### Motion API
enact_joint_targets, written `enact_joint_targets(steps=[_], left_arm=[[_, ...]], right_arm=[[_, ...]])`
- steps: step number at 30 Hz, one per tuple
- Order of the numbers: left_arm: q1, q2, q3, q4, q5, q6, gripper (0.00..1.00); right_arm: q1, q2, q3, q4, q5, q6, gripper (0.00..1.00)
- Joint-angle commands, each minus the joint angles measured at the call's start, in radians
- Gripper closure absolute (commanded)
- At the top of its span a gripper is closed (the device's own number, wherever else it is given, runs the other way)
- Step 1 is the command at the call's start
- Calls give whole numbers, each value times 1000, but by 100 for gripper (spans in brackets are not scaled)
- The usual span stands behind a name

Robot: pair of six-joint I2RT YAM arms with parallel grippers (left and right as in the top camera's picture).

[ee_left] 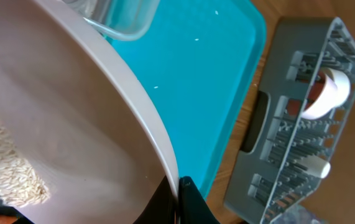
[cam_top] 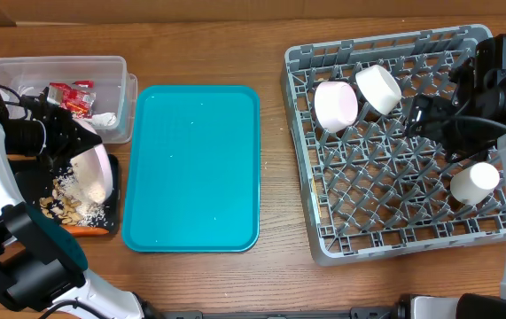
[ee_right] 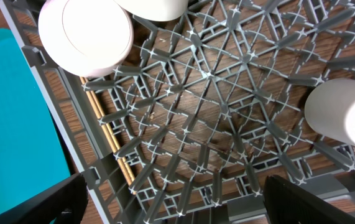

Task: Sort waste into correct bins and load items into the dishwasher
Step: 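Tilt the white plate over the black tray to dump rice and peanuts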

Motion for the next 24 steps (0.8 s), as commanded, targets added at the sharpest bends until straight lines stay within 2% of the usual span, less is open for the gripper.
enact_joint_targets(steps=[1, 9, 12, 14, 21, 22, 24], left_arm=[[13, -25, 21, -2, 75, 66, 96], [21, -25, 21, -42, 116, 111, 96], [49, -25, 21, -105, 110, 133, 96], [69, -25, 21, -116, 100, 100, 96], [116, -23, 20, -146, 130, 104, 96], [116, -18, 19, -117, 108, 42, 96], [116, -18, 19, -97, 122, 92, 96]], right_arm=[[1, 0, 3, 2, 9, -8, 7], [0, 0, 3, -5, 13, -8, 7], [1, 0, 3, -9, 35, -7, 7], [1, 0, 3, -9, 35, -7, 7], [1, 0, 3, -9, 35, -7, 7], [1, 0, 3, -10, 35, -7, 7], [1, 0, 3, -11, 35, -7, 7]])
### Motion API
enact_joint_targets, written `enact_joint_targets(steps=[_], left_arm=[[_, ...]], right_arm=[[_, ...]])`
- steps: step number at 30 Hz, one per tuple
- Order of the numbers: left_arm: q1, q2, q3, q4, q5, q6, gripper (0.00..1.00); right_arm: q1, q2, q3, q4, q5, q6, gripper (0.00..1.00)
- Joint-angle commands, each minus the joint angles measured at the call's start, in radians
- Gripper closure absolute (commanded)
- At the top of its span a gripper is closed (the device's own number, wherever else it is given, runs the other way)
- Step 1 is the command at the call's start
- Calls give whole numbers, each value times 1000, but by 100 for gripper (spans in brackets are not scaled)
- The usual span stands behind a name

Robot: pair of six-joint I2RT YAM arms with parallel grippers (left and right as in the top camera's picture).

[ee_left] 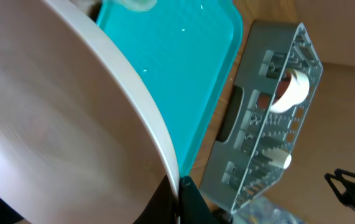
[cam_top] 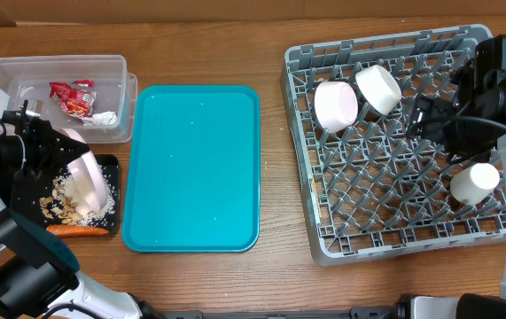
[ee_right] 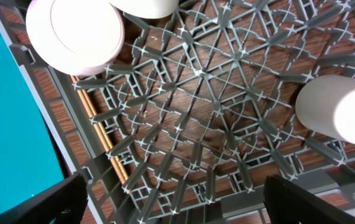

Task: Sort waste into correct bins and load items into the dishwasher
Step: 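Tilt the white plate over the black tray to dump rice and peanuts, then carry the emptied plate back and set it on the teal tray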

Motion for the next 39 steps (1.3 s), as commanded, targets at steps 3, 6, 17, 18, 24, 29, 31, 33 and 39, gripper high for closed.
enact_joint_targets(steps=[3, 6, 17, 18, 24, 29, 31, 33, 39], left_arm=[[0, -13, 19, 20, 36, 25, 96], [1, -8, 19, -15, 56, 12, 96], [2, -7, 19, 6, 42, -13, 96], [2, -8, 19, -16, 65, 44, 96], [-2, 4, 19, -3, 62, 95, 96], [-19, -3, 19, -120, 165, 201, 96], [-62, -22, 19, -121, 180, 205, 96], [-149, -65, 19, -120, 166, 205, 96], [-557, -99, 19, 106, -141, -90, 96]], right_arm=[[0, 0, 3, -2, 9, -8, 7], [1, 0, 3, -3, 9, -8, 7], [1, 0, 3, -5, 10, -8, 7], [1, 0, 3, -5, 10, -8, 7], [1, 0, 3, -5, 10, -8, 7], [0, 0, 3, -3, 10, -8, 7], [1, 0, 3, 3, 9, -8, 7], [1, 0, 3, 0, 9, -8, 7], [1, 0, 3, -2, 8, -7, 6]])
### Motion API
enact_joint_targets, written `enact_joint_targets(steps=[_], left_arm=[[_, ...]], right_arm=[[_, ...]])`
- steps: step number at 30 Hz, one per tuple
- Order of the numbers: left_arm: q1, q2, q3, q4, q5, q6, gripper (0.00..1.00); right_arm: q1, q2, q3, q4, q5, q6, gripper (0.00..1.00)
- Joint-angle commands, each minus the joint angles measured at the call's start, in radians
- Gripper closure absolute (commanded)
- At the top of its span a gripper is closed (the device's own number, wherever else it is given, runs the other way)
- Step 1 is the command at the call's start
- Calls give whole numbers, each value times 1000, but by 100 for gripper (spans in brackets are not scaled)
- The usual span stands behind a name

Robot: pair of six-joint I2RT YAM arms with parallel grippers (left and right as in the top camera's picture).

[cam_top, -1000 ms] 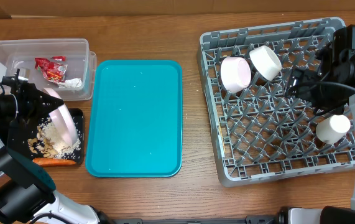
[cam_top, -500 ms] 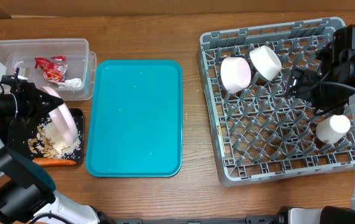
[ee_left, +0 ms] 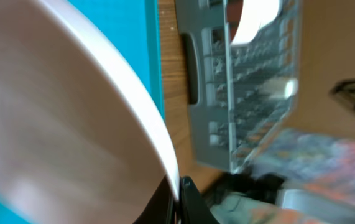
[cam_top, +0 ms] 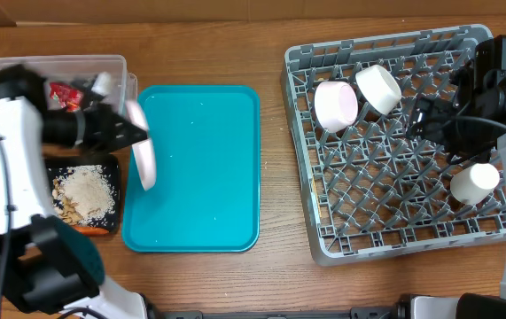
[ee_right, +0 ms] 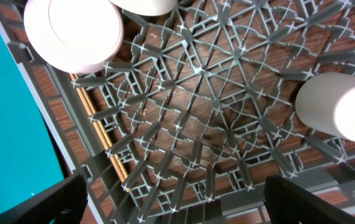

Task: Sort waste into correct bins and load items into the dishwasher
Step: 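Carry the emptied plate back and set it on the teal tray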

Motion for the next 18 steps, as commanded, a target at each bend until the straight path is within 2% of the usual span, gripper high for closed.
enact_joint_targets(steps=[1, 4, 9, 13, 14, 15, 16, 17, 18], left_arm=[[-241, -15, 13, 143, -259, -242, 96], [-480, 57, 13, 293, -491, -415, 96], [-718, 234, 13, 339, -560, -562, 96], [-782, 284, 13, 362, -557, -571, 92], [-784, 276, 19, 365, -557, -570, 73], [-780, 269, 31, 359, -557, -569, 42], [-770, 261, 49, 348, -557, -568, 27], [-752, 248, 74, 325, -558, -558, 20], [-737, 238, 90, 307, -558, -555, 19]], right_arm=[[0, -1, 3, 2, 8, -7, 6], [1, -1, 3, -3, 9, -8, 6], [1, -1, 3, -5, 9, -8, 6], [1, -1, 3, -6, 9, -8, 5], [1, -1, 3, -6, 9, -8, 5], [1, -1, 3, -6, 9, -8, 4], [1, -1, 3, -5, 8, -8, 4], [1, -1, 3, -5, 8, -8, 4], [1, -1, 3, -5, 8, -8, 4]])
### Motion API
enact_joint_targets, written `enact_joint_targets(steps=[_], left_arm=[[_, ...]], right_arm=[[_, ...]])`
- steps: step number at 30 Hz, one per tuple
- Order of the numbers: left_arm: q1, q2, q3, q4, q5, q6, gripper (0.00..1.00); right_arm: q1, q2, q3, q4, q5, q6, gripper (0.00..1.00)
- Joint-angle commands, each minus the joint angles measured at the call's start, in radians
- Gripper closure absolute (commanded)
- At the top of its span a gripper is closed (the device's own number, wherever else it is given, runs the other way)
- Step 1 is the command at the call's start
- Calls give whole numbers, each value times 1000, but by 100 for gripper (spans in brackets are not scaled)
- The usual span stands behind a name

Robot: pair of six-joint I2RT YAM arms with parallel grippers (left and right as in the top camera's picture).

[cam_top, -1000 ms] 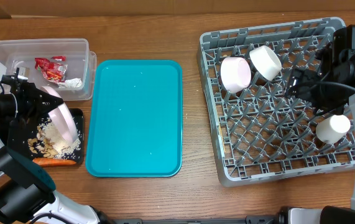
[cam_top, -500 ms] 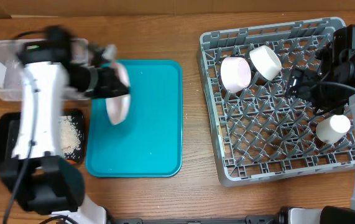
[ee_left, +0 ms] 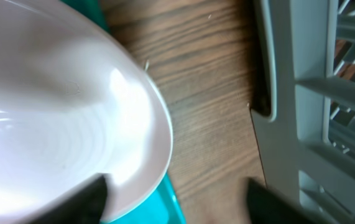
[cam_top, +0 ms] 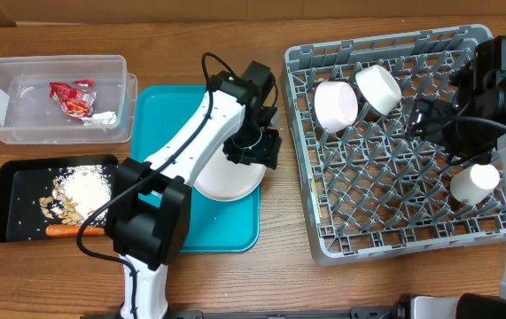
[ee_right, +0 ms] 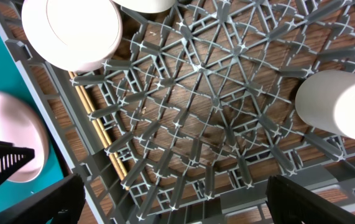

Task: Sort waste into correct bins and load items into the dishwasher
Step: 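Carry the emptied plate back and set it on the teal tray, then grasp the white plate edge with the right gripper and lift it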

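An empty white bowl [cam_top: 228, 180] rests on the right side of the teal tray [cam_top: 173, 133], its rim reaching the tray's right edge. My left gripper [cam_top: 254, 151] hangs over that rim. In the left wrist view the bowl [ee_left: 53, 124] fills the left side, and the left gripper [ee_left: 177, 199] is open, one finger above the bowl and the other over bare wood. The grey dish rack [cam_top: 385, 40] stands on the right. My right gripper [ee_right: 174, 199] is open above the rack [ee_right: 214, 99], holding nothing.
The rack holds a pinkish cup [cam_top: 335, 105] and two white cups [cam_top: 378, 87] [cam_top: 474, 182], with wooden sticks [ee_right: 96, 130] at its left edge. A clear bin [cam_top: 4, 66] with a red wrapper sits far left. A black tray [cam_top: 13, 173] below it holds food scraps and a carrot.
My left gripper was shut on the bowl's rim, holding it on edge over the tray's left side. Now the bowl lies on the tray's right side and the gripper is open.
My left gripper held the bowl tilted over the black tray with grainy scraps inside. Then the bowl was tipped steeper and looked empty, scraps lying on the black tray. It was then over the teal tray's left edge, and now lies released at the tray's right. The right arm stayed put.
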Motion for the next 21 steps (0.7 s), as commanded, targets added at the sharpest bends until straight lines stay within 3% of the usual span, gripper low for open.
enact_joint_targets(steps=[1, 4, 8, 14, 16, 21], left_arm=[[72, -73, 97, -59, -17, -6, 18], [194, -164, 144, -122, -17, -7, 18], [455, -334, 148, -189, -16, -19, 16], [831, -441, 148, -296, -17, 5, 11], [899, -439, 145, -324, -16, 5, 9], [901, -439, 145, -320, -17, 13, 9]], right_arm=[[1, -1, 3, 3, 7, -8, 4], [1, -1, 4, 8, -40, -13, 4], [73, -1, 4, 55, -201, -56, 4], [455, 42, 3, 265, -149, 23, 5], [578, 123, 3, 320, -113, 58, 8], [705, 344, 3, 407, -100, 90, 16]])
